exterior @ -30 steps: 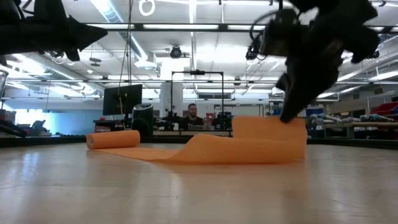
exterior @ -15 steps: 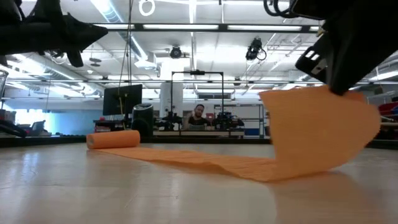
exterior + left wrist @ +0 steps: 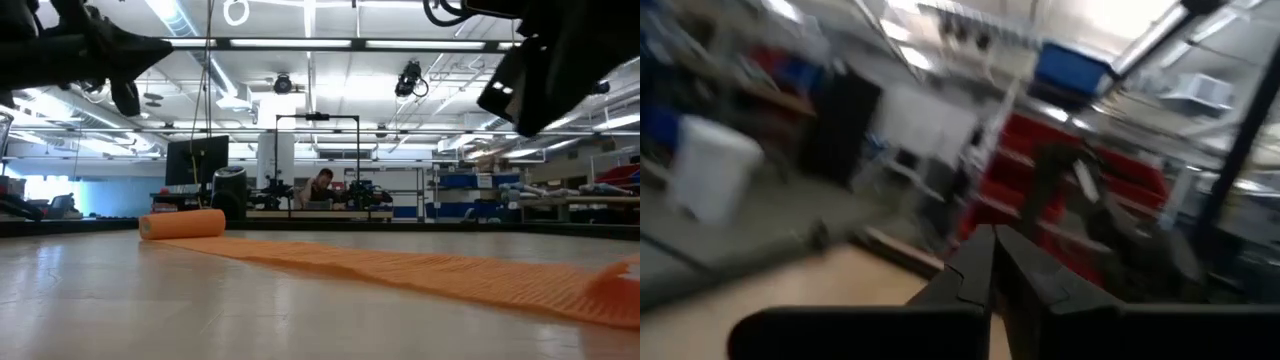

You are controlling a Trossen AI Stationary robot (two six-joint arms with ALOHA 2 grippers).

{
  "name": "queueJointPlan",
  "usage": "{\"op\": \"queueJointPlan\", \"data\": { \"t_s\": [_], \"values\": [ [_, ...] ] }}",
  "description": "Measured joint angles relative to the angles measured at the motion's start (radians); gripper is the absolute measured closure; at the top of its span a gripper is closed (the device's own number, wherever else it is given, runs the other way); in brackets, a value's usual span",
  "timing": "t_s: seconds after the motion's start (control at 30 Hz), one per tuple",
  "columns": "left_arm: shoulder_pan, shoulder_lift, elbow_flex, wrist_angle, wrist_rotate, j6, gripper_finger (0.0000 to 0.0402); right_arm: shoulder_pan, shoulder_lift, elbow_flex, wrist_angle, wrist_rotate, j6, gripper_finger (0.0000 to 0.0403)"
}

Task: Roll bandage
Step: Roll the orange bandage

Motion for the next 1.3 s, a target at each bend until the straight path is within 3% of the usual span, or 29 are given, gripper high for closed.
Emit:
{"op": "queueJointPlan", "data": {
  "t_s": [0.17, 0.37, 0.6, 0.87, 1.1, 1.3],
  "values": [
    [-0.018, 0.029, 0.000, -0.077, 0.104, -0.118, 0.0332, -0.027, 0.000, 0.000, 0.018, 0.000, -0.061, 0.0245],
    [-0.057, 0.100, 0.000, -0.226, 0.080, -0.012, 0.0301, -0.061, 0.000, 0.000, 0.017, 0.000, -0.116, 0.0252],
    [-0.120, 0.225, 0.000, -0.253, 0.022, 0.274, 0.0313, -0.091, 0.000, 0.000, 0.016, 0.000, -0.158, 0.0252],
    [-0.146, 0.438, 0.001, -0.356, -0.251, 0.348, 0.0358, -0.119, 0.000, 0.000, 0.015, 0.001, -0.197, 0.0267],
    [-0.163, 0.594, 0.064, -0.337, -0.170, 0.447, 0.0390, -0.142, 0.000, 0.000, 0.015, 0.002, -0.213, 0.0294],
    [-0.214, 0.670, 0.190, -0.384, -0.130, 0.478, 0.0352, -0.143, 0.000, 0.000, 0.013, 0.000, -0.233, 0.0299]
  ]
}}
